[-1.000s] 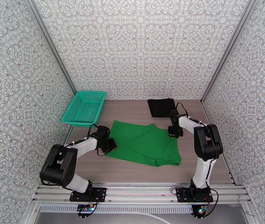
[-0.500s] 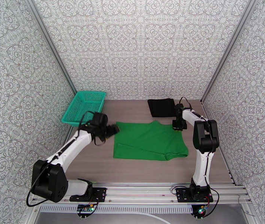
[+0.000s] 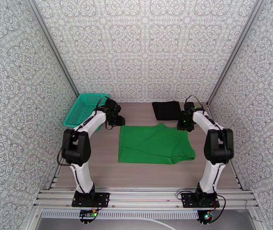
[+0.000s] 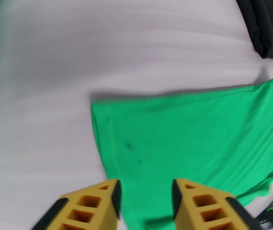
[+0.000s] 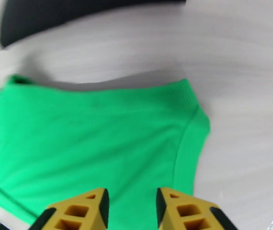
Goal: Fold and stack the mixed laundry pile
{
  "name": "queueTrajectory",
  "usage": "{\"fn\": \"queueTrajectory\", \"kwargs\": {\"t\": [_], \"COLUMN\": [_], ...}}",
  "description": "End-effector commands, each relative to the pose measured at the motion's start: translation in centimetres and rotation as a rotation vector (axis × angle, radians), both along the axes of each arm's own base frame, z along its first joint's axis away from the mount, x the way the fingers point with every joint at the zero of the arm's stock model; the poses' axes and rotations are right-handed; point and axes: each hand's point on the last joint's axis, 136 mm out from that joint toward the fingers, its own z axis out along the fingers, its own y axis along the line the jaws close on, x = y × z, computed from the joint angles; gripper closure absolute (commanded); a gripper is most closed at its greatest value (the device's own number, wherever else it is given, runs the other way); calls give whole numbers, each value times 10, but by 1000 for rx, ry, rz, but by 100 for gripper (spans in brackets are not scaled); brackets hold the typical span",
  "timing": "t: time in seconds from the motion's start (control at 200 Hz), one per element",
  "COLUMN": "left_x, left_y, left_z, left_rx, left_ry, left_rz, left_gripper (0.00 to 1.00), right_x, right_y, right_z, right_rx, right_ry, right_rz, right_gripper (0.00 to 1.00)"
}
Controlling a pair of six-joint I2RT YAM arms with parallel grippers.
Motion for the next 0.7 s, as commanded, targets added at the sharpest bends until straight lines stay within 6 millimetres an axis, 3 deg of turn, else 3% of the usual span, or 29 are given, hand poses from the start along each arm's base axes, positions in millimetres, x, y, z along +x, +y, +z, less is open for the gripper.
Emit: {"fn": "queueTrajectory", "kwargs": {"t": [0.0, 0.095, 0.34, 0.695], "left_x": [3, 2, 11, 26], "left_y": [3, 3, 23, 18], "left_z": [4, -10, -61, -79], "left_rx": [129, 206, 355, 279], "left_ry": [-38, -15, 129, 128], "left_rz": [-191, -295, -342, -327], "left_gripper": [34, 25, 30, 32], "right_x": [-20, -30, -47, -63], "right_y": [11, 16, 18, 19], "right_z": [15, 27, 44, 45], "right_rx": [54, 84, 101, 113], "right_ry": [-17, -51, -91, -99], "right_rz": [44, 56, 70, 70], "right_gripper": [57, 55, 54, 53]}}
